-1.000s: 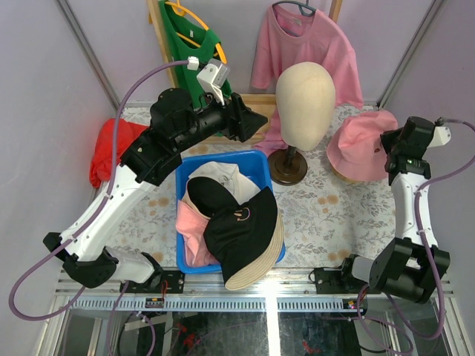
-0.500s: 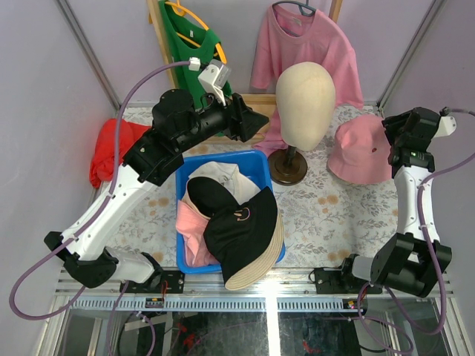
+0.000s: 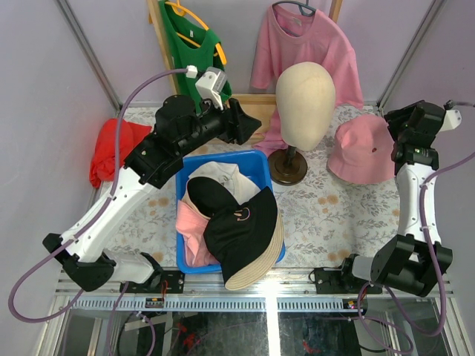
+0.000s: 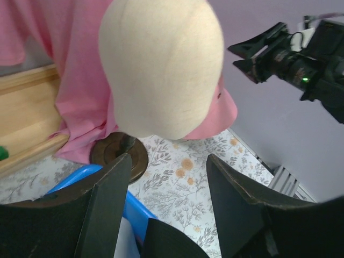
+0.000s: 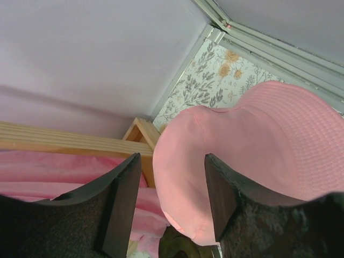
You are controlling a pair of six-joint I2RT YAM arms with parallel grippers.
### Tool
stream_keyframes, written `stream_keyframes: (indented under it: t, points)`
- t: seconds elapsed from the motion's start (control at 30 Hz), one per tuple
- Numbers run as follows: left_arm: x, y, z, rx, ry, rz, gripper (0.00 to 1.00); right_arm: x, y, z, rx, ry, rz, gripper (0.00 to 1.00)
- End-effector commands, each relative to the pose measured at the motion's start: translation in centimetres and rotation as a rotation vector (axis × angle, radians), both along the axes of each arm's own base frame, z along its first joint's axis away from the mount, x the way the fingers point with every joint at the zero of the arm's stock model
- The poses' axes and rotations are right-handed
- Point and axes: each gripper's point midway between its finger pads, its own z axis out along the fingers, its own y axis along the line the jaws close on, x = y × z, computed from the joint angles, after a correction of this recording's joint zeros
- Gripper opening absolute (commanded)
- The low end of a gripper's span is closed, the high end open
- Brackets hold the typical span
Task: Stack the hats
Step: Place the hat on the hat stand, then pick up the hat from the bin.
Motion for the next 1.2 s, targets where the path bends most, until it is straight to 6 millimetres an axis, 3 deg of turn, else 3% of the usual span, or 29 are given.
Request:
stream_keyframes:
  t: [0.0, 0.37, 0.53, 0.67, 0.8, 0.97, 1.17]
  points:
    - [0.5, 2.8, 0.0, -0.026, 0.031, 0.118, 0.58, -0.5, 0.6, 6.1, -0.058, -0.129, 0.041, 0.58]
    - [-1.0, 7.4, -4.2, 0.012, 0.2, 0.276, 0.59, -1.6, 3.5, 12.0, -0.129, -0.219, 0.178, 0.62]
    - [-2.6, 9.9, -6.9, 0.057, 0.306, 0.359, 0.59, -1.9, 6.1, 13.4, -0.153, -0.25, 0.263, 0.63]
    - [-4.4, 10.6, -9.0, 0.066, 0.375, 0.349, 0.59, -2.7, 9.1, 14.2, -0.208, -0.233, 0.329, 0.63]
    - [-6.2, 10.4, -10.5, 0.06, 0.425, 0.294, 0.59, -4.8, 11.8, 13.9, -0.224, -0.221, 0.384, 0.64]
    - [-8.1, 9.6, -12.9, 0.112, 0.501, 0.202, 0.59, -8.4, 12.5, 13.2, -0.242, -0.205, 0.409, 0.64]
    - [-9.8, 9.7, -16.7, 0.162, 0.617, 0.176, 0.59, -11.8, 12.8, 14.3, -0.279, -0.212, 0.43, 0.65]
